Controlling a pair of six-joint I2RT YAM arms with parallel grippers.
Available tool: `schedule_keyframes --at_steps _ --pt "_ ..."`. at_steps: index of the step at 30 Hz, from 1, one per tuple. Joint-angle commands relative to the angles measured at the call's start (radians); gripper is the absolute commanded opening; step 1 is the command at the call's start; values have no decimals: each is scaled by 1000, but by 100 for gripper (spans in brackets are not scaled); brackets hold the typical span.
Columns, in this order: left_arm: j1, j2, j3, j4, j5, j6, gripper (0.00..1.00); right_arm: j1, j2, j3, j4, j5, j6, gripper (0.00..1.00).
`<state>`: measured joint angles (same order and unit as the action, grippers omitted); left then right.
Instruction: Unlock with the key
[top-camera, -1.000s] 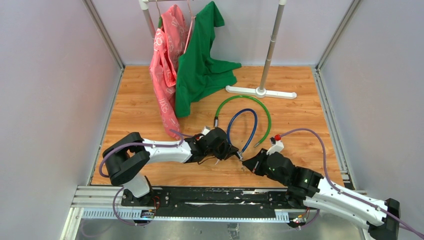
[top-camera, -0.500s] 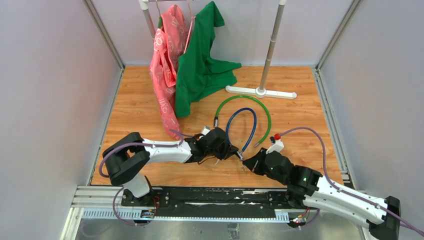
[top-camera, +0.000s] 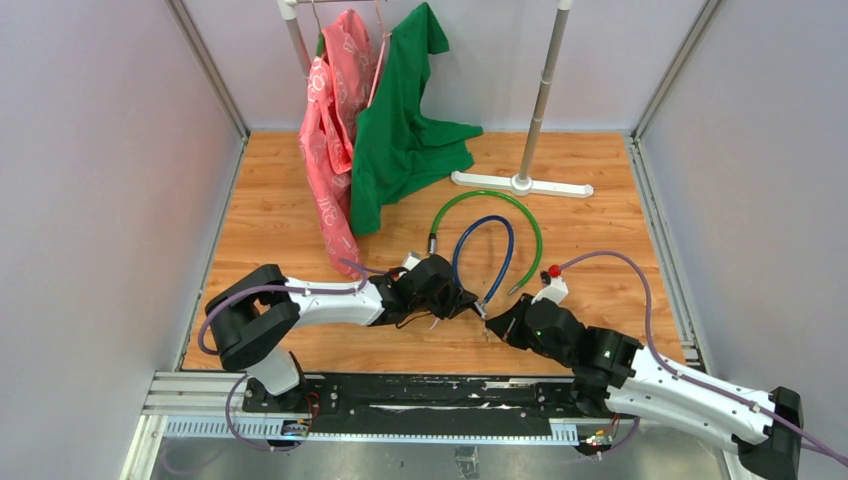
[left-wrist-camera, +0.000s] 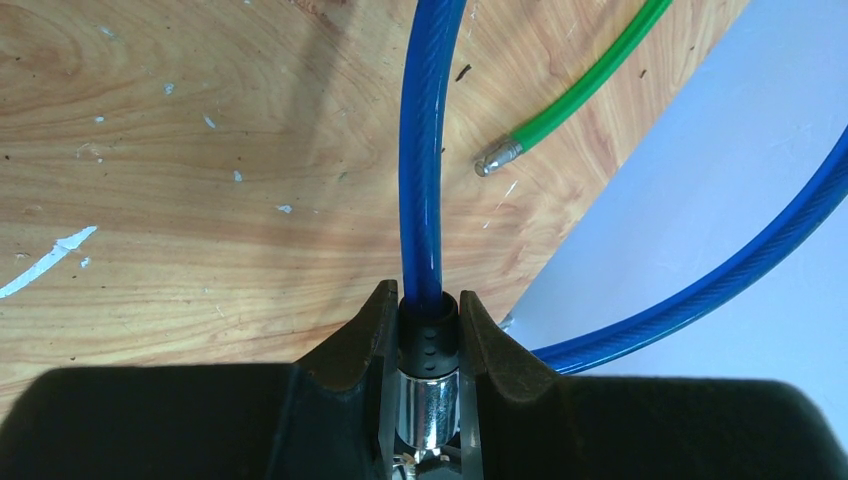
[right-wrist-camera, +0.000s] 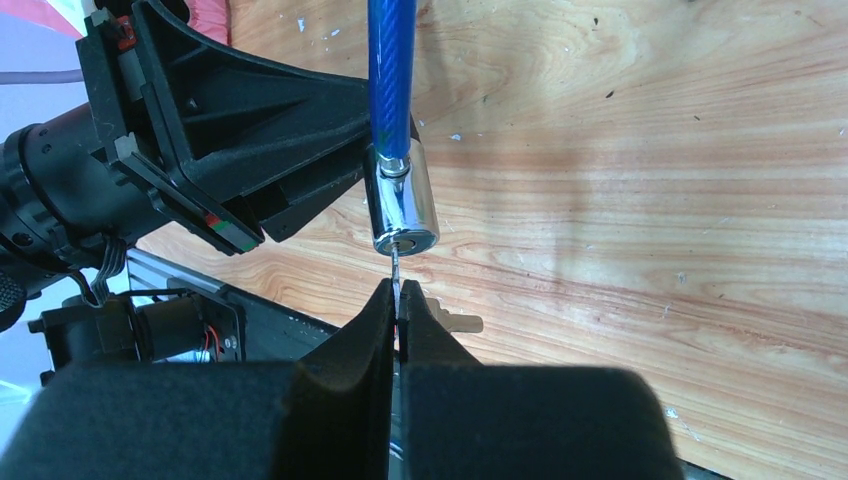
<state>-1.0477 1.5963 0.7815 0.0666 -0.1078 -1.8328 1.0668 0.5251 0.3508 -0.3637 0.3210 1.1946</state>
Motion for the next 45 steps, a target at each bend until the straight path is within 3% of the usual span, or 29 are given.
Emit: schedule_keyframes --at_steps 1,11,18,31,38,45 --pt "-11 -33 25 46 35 5 0 2 12 3 -81 102 17 0" --pt "-12 -35 29 46 49 0 0 4 33 -5 42 133 -159 0" --pt "-11 -35 28 48 55 -10 0 6 71 18 15 168 -221 0" --pt "-11 -41 35 50 62 -33 0 18 21 -32 19 243 -30 0" --pt "-11 -38 55 50 68 -36 0 18 11 -29 54 274 -51 0" --pt "-11 -35 66 50 80 -35 0 18 105 -25 178 210 -340 0"
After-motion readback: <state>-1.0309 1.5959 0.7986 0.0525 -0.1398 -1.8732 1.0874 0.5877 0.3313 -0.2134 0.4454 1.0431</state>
